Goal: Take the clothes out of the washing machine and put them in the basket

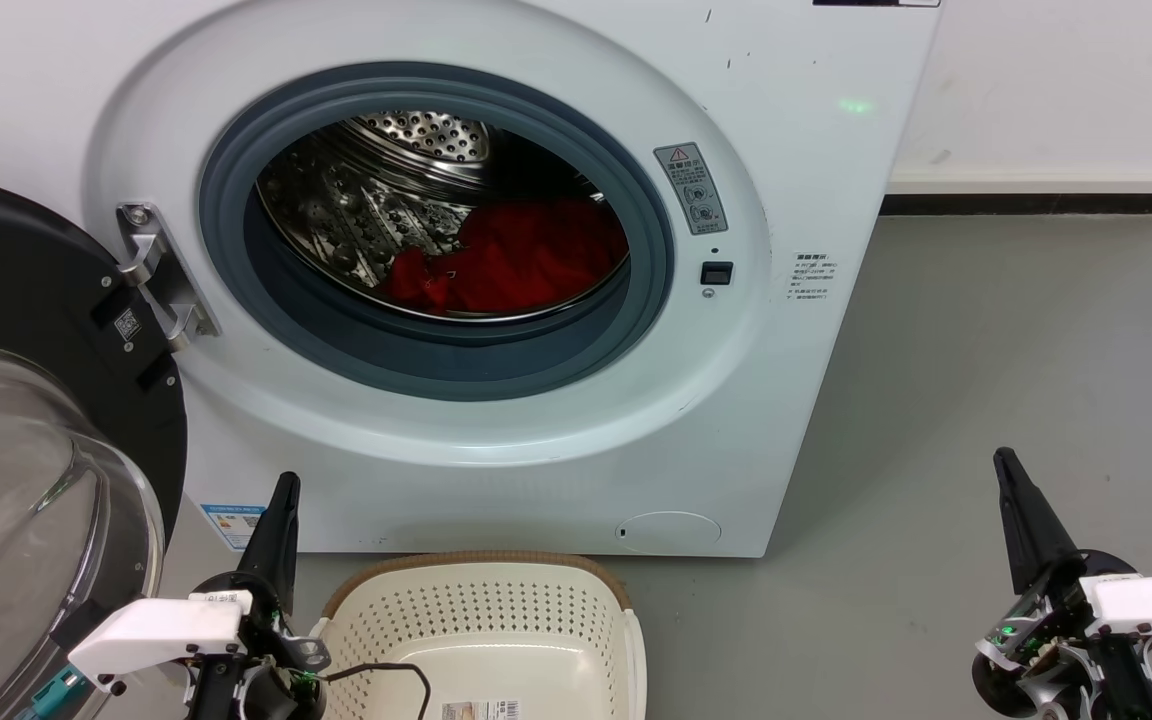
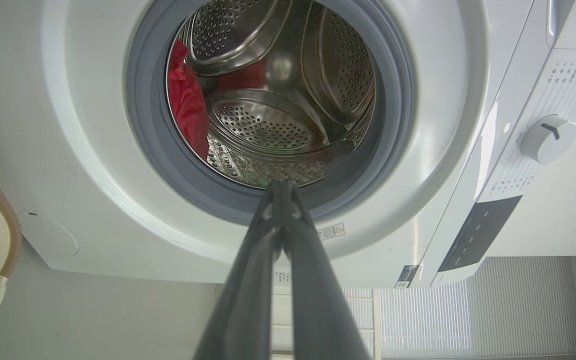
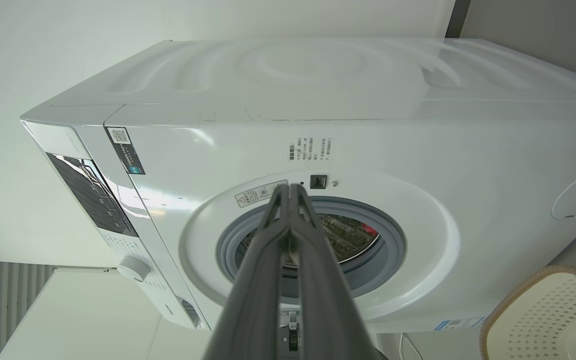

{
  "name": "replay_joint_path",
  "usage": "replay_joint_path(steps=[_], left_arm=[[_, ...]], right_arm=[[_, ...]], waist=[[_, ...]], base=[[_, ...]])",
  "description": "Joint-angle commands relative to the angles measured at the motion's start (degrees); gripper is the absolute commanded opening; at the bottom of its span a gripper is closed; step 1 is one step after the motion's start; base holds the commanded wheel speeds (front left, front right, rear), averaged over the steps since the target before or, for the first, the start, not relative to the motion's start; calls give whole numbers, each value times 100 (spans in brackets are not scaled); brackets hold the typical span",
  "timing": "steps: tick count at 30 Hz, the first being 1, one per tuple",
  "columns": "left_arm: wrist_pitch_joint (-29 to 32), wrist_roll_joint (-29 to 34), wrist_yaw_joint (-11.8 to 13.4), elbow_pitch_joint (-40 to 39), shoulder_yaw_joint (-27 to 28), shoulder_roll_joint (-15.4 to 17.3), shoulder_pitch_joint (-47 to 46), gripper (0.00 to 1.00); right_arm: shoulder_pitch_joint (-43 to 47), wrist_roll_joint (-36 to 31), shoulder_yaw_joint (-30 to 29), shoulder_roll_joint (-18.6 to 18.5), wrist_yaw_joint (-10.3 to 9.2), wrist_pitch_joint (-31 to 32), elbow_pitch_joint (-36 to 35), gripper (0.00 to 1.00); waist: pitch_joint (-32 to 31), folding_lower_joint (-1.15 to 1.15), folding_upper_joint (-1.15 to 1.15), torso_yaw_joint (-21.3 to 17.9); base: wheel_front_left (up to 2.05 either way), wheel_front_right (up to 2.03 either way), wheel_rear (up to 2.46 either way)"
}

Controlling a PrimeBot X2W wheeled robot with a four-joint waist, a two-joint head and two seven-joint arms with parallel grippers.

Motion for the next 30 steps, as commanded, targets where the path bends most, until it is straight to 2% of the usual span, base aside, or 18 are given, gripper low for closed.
replay_joint_path(steps=[1,28,29,30], left_arm=[[11,-14,-12,0,10,1,-36,0],[11,-14,-12,0,10,1,-36,0],[-2,-1,0,-1,0,0,0,100],[-8,0,0,19,-6,-2,10,100]], right_arm=[[-71,-25,3,19,0,3,7,0],[-71,-25,4,20,0,2,7,0],[0,-1,0,0,0,-2,0,100],[14,-1,3,1,0,-7,20,100]], waist=[[0,0,0,0],[0,0,0,0],[0,0,0,0],[0,0,0,0]], base=[[0,0,0],[0,0,0],[0,0,0],[0,0,0]])
